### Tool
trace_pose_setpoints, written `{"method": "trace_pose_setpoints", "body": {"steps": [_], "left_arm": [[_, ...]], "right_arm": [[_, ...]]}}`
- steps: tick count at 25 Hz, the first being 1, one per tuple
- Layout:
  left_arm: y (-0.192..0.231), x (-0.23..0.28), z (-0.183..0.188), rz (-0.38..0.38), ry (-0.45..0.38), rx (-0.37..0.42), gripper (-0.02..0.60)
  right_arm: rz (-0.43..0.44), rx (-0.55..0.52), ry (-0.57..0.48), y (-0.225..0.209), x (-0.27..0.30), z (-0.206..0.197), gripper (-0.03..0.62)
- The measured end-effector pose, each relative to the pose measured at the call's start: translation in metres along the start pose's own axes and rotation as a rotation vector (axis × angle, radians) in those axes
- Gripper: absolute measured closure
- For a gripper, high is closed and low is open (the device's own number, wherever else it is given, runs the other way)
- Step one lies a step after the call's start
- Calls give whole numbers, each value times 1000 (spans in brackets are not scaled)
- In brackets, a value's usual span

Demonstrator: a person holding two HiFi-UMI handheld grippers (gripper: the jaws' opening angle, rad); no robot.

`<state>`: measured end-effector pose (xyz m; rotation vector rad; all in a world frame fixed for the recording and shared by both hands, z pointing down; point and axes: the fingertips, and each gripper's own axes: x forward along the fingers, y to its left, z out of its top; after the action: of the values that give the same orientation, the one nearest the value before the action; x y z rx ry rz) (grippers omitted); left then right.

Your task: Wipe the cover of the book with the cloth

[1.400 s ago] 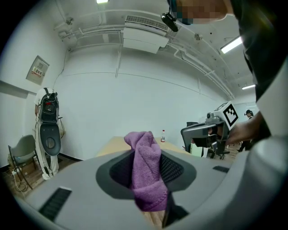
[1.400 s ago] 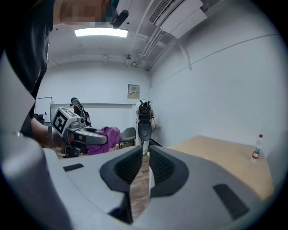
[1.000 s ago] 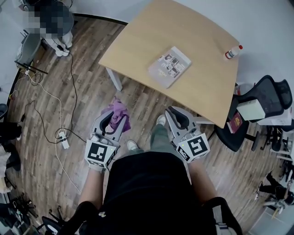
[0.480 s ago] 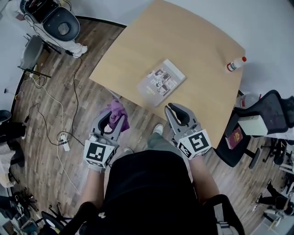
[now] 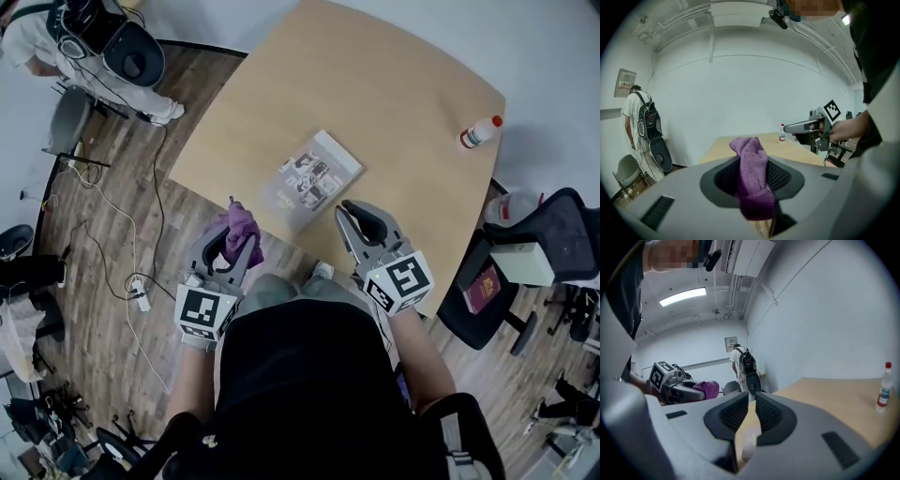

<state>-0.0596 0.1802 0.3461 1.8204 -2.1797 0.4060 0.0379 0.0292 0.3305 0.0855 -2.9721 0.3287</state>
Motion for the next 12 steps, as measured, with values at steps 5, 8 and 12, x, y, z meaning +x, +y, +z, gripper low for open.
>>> {"method": "trace_pose_setpoints", "body": {"steps": [5, 8, 12], "left_arm": [[-3, 33, 2, -72, 6, -23, 430], [2, 56, -3, -122, 22, -40, 430], [12, 93, -11, -195, 56, -53, 430]], "right_arm": [[-50, 22, 29, -19, 0, -14, 537], [-88, 23, 56, -27, 2, -23, 537], [-154, 35, 103, -43, 9, -37, 537]]}}
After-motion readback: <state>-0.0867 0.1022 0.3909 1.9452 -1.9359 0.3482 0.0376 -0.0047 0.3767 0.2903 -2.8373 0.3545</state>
